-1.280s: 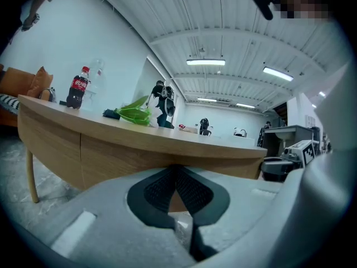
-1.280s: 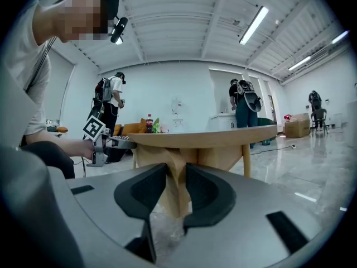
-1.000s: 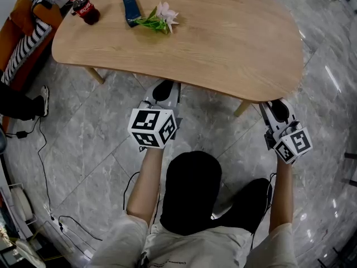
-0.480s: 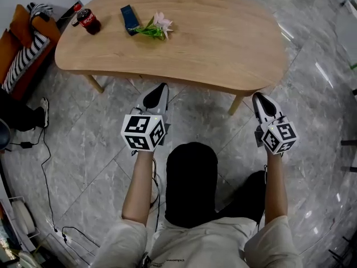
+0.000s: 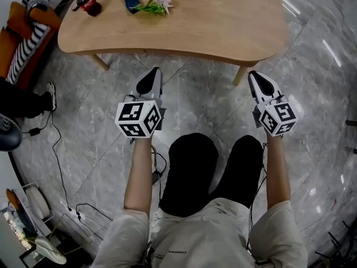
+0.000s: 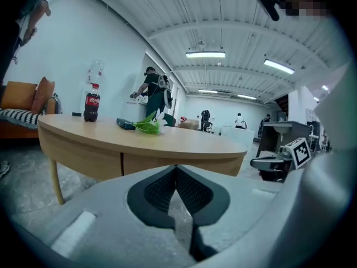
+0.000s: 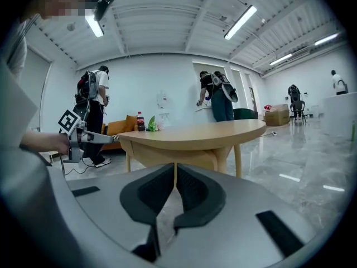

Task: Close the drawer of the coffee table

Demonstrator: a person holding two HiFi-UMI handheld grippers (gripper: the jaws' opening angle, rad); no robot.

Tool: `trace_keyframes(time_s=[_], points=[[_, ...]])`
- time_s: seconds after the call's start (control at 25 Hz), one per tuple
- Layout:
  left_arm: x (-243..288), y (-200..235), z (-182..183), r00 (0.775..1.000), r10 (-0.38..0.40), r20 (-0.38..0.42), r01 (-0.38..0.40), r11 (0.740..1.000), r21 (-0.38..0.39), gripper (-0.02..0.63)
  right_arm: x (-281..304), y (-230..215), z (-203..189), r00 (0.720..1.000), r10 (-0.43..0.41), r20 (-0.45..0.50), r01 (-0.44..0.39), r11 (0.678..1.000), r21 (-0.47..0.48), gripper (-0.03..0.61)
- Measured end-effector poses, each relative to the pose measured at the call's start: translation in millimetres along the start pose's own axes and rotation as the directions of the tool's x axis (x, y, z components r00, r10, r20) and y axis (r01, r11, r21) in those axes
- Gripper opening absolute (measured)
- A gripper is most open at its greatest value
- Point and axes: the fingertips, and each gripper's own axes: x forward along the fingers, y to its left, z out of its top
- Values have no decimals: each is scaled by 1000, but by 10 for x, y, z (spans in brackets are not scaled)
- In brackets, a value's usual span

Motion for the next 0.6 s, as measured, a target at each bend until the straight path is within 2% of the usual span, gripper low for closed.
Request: trace_keyframes(time_s=[0.16, 0.28, 0.48, 0.6], points=[[-55, -40, 181, 999, 6, -36, -7, 1000, -18, 9, -80, 190, 149, 999, 21, -33, -21, 1000, 3, 28], [-77, -149, 399, 998, 3, -67, -5, 1000, -29, 9, -181, 214, 334, 998, 27, -64, -24, 999, 39, 26], [-355, -383, 803, 985, -20, -169, 26, 999, 31, 9, -382, 441, 647, 989, 66, -129, -49, 990, 132, 18], [-530, -483, 1138, 977, -21, -210, 34, 998, 58, 9, -449, 618, 895, 981, 76, -179, -52, 990, 131, 17]])
